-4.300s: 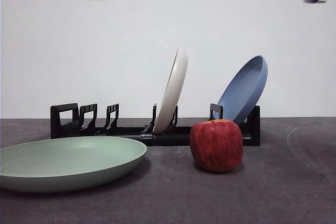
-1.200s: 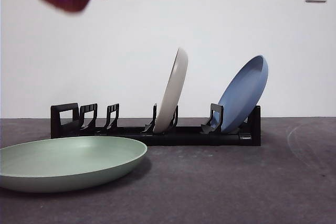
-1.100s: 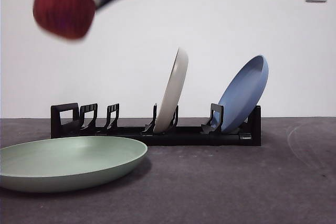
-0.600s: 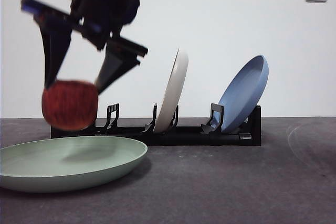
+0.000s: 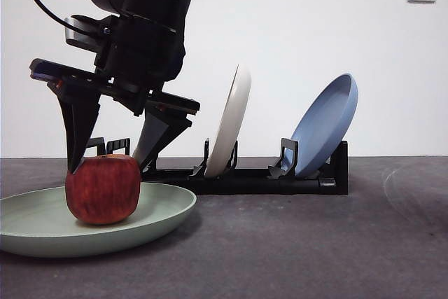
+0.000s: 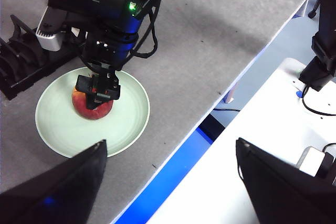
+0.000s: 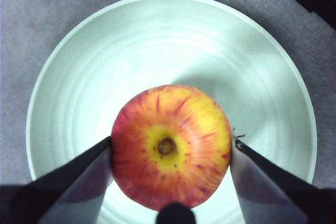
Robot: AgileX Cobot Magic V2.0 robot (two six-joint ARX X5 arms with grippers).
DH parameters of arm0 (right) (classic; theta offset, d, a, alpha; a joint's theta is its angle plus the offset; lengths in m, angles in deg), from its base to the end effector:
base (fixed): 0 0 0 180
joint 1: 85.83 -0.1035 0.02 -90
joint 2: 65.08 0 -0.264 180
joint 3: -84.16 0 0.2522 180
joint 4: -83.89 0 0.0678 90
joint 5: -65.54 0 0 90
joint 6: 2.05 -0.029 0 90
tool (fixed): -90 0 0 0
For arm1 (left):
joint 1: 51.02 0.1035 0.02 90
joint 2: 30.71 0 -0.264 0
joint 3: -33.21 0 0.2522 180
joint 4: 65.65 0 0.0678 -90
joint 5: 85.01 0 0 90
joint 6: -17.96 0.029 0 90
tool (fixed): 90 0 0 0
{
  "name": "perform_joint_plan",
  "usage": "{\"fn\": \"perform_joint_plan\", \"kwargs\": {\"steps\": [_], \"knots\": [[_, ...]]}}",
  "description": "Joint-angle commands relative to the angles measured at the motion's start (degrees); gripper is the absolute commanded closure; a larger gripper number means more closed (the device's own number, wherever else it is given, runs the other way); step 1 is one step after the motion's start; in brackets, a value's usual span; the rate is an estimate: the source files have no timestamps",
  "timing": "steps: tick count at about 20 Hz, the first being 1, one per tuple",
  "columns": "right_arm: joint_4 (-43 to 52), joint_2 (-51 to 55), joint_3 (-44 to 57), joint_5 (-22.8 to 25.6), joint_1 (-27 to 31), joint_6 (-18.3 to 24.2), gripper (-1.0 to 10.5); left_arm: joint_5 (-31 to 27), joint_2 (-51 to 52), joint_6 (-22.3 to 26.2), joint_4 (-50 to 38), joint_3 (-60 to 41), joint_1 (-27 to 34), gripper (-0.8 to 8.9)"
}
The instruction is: Take the green plate from the plate rack,put the plate on the table,take the apple from the table,put the apple in the plate
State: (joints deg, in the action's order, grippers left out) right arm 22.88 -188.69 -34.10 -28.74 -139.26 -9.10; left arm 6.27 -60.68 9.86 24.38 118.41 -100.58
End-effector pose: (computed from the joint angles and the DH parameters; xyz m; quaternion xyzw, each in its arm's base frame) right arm 0.2700 0.3675 0.2112 -0.1821 0.5216 0.3725 0.7456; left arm 0.0090 -0.0115 0.3873 0.0611 0.3011 -0.3893 0.8683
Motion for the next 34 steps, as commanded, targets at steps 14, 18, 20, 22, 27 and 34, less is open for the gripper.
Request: {"fn": "perform_joint_plan", "kwargs": {"steps": [14, 18, 20, 22, 27, 34], "knots": [[-0.74, -1.7, -0.07, 0.24, 0.2, -0.96, 4.6, 0.22, 0.22, 0.17, -0.02, -0.44, -0.15, 4.05], [-4.76, -1.68, -2.29, 0.22, 0.2, -0.94, 4.7, 0.22, 0.22, 0.17, -0.02, -0.44, -0.15, 4.05], [-9.46, -1.68, -6.19, 0.04, 0.2, -0.9, 4.7, 0.22, 0.22, 0.2, -0.02, -0.44, -0.15, 4.05], [-16.44, -1.68, -12.24, -2.1, 0.2, -0.24, 4.7, 0.2, 0.22, 0.22, -0.02, -0.44, -0.15, 4.05], [-31.82, -1.55, -26.77, -3.93, 0.2, 4.28, 4.8, 0.07, 0.22, 0.42, -0.04, -0.44, -0.15, 4.05], [-31.85, 6.45, -28.33, -8.33, 0.17, 4.07, 4.8, -3.41, -0.31, 1.31, -0.15, -0.44, -0.15, 4.05]]}}
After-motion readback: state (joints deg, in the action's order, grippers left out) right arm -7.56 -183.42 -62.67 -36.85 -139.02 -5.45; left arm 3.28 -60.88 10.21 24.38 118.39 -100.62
